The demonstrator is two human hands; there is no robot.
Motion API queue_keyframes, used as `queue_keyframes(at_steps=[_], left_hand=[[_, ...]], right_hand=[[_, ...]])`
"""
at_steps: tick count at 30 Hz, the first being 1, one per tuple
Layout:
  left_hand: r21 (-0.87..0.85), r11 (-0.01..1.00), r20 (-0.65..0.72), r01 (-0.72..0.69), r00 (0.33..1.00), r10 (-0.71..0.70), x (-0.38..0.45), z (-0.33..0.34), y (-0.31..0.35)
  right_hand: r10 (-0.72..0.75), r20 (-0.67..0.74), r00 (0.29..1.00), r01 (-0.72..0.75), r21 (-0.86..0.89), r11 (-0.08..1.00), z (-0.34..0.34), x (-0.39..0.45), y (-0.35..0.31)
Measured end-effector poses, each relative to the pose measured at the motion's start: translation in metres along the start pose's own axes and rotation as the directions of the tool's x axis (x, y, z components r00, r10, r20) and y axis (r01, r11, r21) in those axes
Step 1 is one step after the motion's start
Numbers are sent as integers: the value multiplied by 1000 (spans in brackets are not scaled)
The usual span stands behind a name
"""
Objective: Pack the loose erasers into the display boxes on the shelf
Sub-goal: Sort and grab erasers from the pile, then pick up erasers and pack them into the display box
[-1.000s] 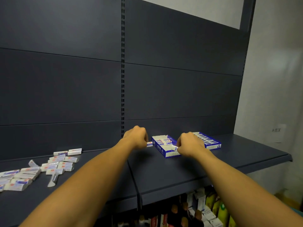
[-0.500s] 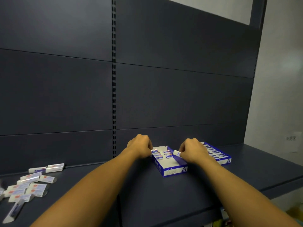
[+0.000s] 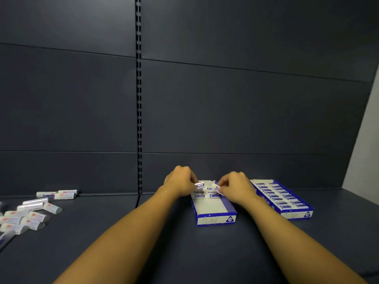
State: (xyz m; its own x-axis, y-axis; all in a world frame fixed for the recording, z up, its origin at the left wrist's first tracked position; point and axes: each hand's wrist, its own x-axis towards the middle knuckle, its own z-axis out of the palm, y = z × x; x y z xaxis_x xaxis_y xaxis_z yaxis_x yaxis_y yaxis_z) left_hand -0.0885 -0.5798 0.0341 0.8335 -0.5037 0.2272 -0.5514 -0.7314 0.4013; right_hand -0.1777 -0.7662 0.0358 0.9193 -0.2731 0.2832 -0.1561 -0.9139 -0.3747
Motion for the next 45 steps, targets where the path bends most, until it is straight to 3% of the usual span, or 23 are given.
queue_keyframes(at_steps=[12, 19, 27, 38, 45], left_hand=[[-53, 997, -112, 52, 992, -57, -3, 33, 2], [-2, 997, -87, 80, 993, -80, -2, 46, -2], [177, 981, -141, 80, 989, -55, 7, 55, 4], [183, 980, -106, 76, 993, -57, 8, 54, 7], [165, 980, -143, 111, 986, -87, 5, 56, 9]], right_hand=[[-44, -55, 998, 58, 284, 957, 32, 21, 23], [9, -89, 996, 30, 422, 906, 52, 21, 30], [-13, -74, 997, 36, 321, 946, 51, 25, 34], [-41, -32, 999, 46, 165, 985, 49, 20, 32], [-147, 30, 989, 148, -52, 988, 34, 24, 18]])
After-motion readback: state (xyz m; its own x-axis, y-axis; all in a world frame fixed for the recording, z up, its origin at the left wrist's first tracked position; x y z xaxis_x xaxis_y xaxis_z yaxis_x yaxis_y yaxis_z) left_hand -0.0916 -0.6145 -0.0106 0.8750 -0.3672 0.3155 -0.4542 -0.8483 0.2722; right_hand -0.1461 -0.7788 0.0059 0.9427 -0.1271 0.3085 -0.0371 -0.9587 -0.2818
